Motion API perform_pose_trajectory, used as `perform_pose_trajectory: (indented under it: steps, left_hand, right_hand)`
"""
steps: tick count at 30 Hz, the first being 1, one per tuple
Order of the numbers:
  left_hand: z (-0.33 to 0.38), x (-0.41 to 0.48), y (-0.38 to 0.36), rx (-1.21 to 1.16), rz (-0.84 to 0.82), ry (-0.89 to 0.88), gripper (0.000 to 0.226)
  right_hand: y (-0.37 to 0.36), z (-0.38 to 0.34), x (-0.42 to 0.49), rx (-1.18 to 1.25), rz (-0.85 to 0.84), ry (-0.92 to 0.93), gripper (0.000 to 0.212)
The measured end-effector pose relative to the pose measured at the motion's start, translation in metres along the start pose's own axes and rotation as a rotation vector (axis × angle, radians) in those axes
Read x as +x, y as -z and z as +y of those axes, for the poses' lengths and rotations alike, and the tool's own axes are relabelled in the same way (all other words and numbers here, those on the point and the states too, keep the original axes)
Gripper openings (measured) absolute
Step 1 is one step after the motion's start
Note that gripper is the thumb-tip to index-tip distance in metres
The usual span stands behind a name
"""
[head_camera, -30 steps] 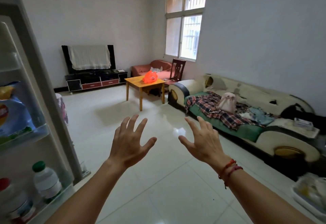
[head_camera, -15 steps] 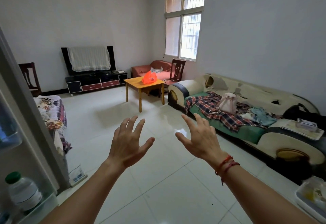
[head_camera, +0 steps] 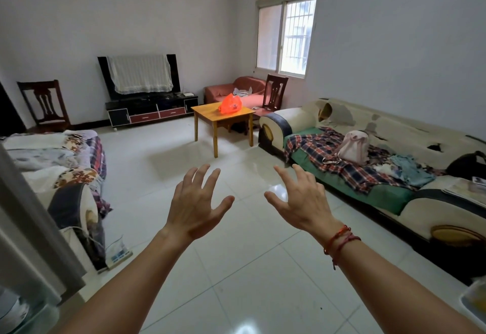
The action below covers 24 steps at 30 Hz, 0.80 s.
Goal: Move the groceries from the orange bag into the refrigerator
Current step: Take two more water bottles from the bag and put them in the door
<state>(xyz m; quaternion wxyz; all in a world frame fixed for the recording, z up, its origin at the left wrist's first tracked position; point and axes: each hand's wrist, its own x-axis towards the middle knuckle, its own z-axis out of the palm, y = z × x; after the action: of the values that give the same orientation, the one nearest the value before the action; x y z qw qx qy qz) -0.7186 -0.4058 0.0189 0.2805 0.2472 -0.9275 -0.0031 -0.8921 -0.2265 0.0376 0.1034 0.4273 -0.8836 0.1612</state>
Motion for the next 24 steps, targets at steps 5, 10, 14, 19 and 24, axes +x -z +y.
perform_pose_trajectory:
  steps: [5,10,14,19,24]
  left_hand:
    - [-0.026,0.052,-0.041,-0.012,-0.009,-0.003,0.075]
    - [-0.066,0.122,-0.082,-0.031,-0.018,-0.011,0.076]
    - [-0.097,0.178,-0.111,-0.025,-0.045,-0.009,0.077]
    - [-0.131,0.247,-0.143,-0.024,-0.069,0.003,0.078]
    - [-0.154,0.312,-0.186,-0.022,-0.095,0.001,0.079]
  right_hand:
    - [-0.03,0.008,0.064,-0.032,-0.001,0.0,0.072]
    - [-0.064,0.009,0.15,-0.07,-0.014,0.001,0.072]
    - [-0.086,0.009,0.216,-0.085,-0.04,-0.017,0.071]
    - [-0.107,0.01,0.291,-0.081,-0.04,-0.017,0.072]
    - [-0.141,0.024,0.363,-0.066,-0.054,-0.023,0.075]
